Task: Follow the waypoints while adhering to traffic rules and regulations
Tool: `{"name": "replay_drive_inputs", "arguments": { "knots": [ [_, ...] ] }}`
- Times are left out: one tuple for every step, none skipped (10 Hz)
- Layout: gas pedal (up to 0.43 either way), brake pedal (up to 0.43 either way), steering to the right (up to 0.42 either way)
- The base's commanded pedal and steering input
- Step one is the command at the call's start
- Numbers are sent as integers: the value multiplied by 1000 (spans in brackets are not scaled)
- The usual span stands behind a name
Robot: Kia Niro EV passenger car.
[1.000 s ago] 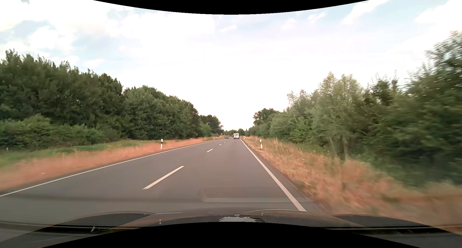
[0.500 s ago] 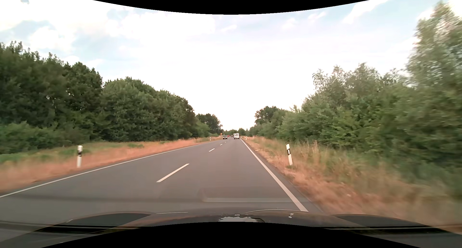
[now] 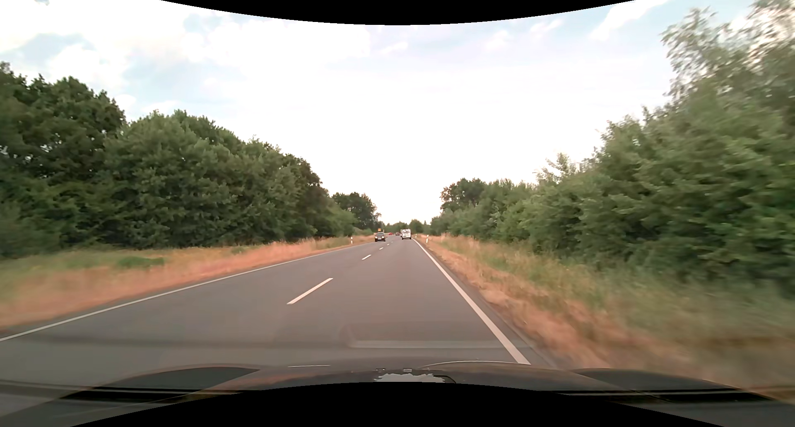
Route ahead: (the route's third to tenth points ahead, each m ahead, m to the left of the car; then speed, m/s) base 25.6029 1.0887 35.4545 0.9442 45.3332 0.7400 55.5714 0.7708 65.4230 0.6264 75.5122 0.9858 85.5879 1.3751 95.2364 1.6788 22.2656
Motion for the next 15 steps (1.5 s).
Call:
{"name": "replay_drive_inputs", "arguments": {
  "knots": [
    [209, 0, -2],
    [209, 0, -2],
    [197, 0, -2],
    [189, 0, -1],
    [177, 0, -1],
    [169, 0, 0],
    [169, 0, 0],
    [169, 0, 0],
    [169, 0, 0],
    [157, 0, 0],
    [150, 0, 0],
    [138, 0, 0],
    [138, 0, -1],
    [130, 0, -2],
    [118, 0, -2]
  ]
}}
